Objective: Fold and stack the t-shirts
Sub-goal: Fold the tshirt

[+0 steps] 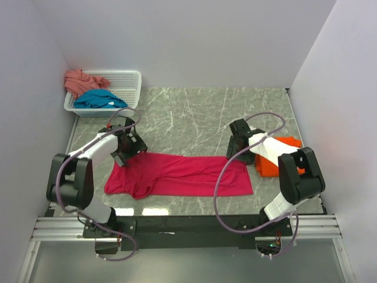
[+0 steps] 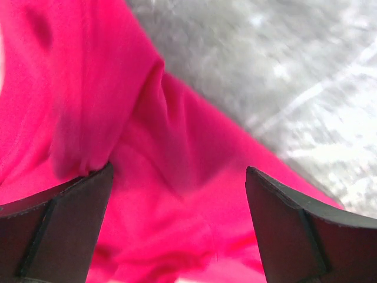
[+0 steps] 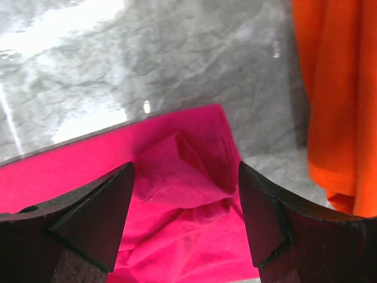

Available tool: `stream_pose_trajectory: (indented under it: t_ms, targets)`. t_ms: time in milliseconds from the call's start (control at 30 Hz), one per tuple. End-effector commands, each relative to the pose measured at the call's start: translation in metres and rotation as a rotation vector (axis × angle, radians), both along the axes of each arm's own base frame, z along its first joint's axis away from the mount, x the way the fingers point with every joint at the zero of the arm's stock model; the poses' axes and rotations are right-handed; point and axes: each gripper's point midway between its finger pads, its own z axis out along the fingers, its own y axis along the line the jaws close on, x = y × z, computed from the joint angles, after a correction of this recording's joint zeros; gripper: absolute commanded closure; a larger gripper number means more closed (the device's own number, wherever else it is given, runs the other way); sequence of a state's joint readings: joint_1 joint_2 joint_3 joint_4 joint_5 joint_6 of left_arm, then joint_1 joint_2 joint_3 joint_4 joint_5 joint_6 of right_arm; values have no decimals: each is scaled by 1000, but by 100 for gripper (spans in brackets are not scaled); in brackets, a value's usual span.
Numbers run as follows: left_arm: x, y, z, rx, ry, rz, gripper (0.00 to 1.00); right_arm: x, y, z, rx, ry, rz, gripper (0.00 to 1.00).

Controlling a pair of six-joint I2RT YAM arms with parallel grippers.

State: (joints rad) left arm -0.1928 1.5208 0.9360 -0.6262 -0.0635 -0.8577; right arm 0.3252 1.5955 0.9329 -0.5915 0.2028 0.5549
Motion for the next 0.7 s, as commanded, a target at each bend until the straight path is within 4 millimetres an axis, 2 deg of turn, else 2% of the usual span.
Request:
stream_pose_trajectory:
  t_ms: [0, 100, 200, 233, 333, 400, 533, 667]
  targets:
    - [22, -5, -11, -42, -26, -30, 1, -2, -12, 5, -63, -16, -53, 22]
    - [27, 0, -21, -40, 4, -6, 1, -20, -24, 8, -97, -9, -80, 22]
    - [27, 4, -27, -52, 16, 17, 1, -47, -40, 9, -137, 14, -122, 21]
    - [28, 7, -28, -53, 21, 29, 1, -63, -47, 9, -154, 38, -136, 21]
    - [27, 13, -30, -51, 39, 47, 1, -89, -55, 11, -148, 57, -182, 20]
    - [30, 17, -29, -54, 32, 65, 1, -97, -53, 13, -117, 51, -207, 20]
    - [49, 14, -20, -71, -12, 57, 1, -111, -50, 25, -57, 18, -224, 20]
    - [57, 16, -18, -56, -9, 61, 1, -113, -46, 38, -4, -28, -220, 19]
